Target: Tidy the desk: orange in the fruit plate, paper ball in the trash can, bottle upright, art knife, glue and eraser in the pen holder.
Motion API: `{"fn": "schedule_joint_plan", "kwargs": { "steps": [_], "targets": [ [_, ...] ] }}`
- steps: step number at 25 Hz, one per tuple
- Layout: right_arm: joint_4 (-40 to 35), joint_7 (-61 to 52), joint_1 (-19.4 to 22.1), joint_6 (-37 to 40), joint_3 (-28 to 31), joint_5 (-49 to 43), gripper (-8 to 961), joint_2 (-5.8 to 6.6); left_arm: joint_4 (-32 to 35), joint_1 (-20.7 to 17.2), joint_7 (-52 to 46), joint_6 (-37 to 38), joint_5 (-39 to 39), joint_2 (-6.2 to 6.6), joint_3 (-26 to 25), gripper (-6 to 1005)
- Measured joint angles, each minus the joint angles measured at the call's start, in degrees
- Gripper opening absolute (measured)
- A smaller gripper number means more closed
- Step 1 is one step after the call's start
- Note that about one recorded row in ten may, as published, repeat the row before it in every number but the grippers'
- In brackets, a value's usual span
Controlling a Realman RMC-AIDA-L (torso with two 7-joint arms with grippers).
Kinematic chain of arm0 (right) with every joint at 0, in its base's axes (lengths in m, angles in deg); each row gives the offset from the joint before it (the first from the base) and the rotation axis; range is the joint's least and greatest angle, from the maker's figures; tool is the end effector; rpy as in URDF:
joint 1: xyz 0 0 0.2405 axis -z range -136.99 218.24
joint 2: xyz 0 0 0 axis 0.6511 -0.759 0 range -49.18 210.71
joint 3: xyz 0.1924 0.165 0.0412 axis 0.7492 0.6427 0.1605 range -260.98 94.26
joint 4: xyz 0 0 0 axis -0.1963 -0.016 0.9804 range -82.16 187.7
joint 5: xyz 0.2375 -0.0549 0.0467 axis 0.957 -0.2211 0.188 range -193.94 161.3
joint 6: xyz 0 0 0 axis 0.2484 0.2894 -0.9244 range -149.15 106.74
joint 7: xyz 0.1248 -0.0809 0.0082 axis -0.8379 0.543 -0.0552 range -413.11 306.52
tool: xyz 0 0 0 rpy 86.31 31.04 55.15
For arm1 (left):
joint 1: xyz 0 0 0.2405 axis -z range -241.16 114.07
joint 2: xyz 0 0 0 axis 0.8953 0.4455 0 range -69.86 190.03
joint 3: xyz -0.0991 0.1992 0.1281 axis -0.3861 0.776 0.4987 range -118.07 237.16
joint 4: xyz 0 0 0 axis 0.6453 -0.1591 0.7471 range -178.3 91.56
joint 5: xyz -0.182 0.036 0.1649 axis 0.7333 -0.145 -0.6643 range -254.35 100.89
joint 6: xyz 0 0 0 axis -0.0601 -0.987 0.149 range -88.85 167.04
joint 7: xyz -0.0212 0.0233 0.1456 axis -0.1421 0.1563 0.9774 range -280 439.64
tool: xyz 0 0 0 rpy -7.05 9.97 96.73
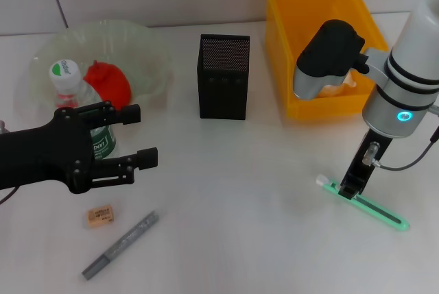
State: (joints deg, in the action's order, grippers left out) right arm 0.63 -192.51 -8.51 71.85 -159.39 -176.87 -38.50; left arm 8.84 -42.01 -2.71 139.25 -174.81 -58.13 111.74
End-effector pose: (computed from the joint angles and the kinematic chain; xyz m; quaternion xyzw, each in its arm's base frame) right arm 0.2015 0.4048 -0.0314 -0.8874 0.3037 -0.3354 0.0884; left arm -0.2488 0.3321 0.0340 -0.9396 -0.1310 -0.3053 0.0819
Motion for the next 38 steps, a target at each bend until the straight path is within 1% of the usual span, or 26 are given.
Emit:
{"fn": "schedule_joint_plan", "kwargs": {
  "steps": [8,13,21,38],
  "targets": [
    [0.03,-0.71,0.05,-0.07,-1.12,-0.07,124,-0.07,0.0,-0.07,0.0,0.12,0.0,0.0,0.0,798],
    [0.03,-0.85,0.09,-0.12,-1.48,-0.11,87,-0.09,0.0,-0.09,0.0,0.15,0.0,0.0,0.0,798],
    [-0.18,-0.88,0.14,0.06,-1.49,-0.12,86,-0.1,0.0,-0.05,0.0,0.08,0.0,0.0,0.0,798],
    [-6.1,-1.4,1.58,0.78,-0.7,-0.12,84,0.08,0.0,0.0,0.0,0.14,0.0,0.0,0.0,799]
  ]
}}
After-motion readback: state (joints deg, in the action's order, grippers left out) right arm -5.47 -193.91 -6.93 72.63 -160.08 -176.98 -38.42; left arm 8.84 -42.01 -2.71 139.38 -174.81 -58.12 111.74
